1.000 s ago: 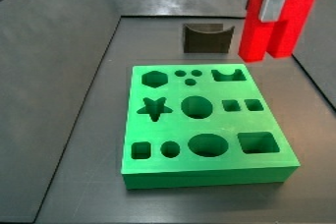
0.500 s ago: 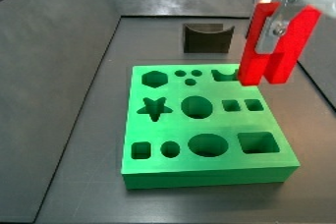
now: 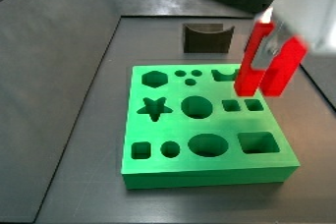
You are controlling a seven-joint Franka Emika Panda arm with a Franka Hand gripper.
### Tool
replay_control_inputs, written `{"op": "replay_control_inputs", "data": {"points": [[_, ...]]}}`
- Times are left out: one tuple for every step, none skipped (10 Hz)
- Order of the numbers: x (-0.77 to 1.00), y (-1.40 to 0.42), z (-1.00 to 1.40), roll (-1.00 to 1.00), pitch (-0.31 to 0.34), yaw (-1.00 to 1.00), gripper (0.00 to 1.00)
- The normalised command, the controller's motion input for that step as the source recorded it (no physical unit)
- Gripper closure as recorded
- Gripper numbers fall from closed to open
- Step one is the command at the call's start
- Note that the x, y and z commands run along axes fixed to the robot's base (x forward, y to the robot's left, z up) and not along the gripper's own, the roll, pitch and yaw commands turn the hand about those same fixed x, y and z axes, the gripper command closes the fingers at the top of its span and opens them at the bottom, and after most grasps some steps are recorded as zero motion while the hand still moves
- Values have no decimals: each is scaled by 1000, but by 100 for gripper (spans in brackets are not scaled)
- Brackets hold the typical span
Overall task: Pick up the double-square object. Move up. Rotate the double-square object. Place the double-square object on the fixture. Regrasp the double-square object. Move to above the board. Insert the double-square object.
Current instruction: Insert the double-square object.
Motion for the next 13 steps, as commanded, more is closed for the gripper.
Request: {"op": "replay_control_inputs", "data": {"points": [[106, 51, -326, 131, 131, -503, 100], [0, 0, 0, 0, 0, 37, 100], [0, 0, -100, 0, 0, 0, 100], [0, 66, -363, 57, 0, 69, 100], [0, 86, -474, 63, 0, 160, 100], [0, 14, -357, 60, 0, 146, 100], [-9, 0, 0, 4, 0, 0, 100], [-66, 0, -171, 1, 0, 29, 100], [-226, 14, -314, 24, 0, 191, 100], [-174, 20, -331, 4, 0, 131, 100], [-43, 0, -146, 0, 0, 11, 100], [0, 0, 0, 0, -10, 0, 100], [-3, 0, -74, 6, 0, 0, 100]]}}
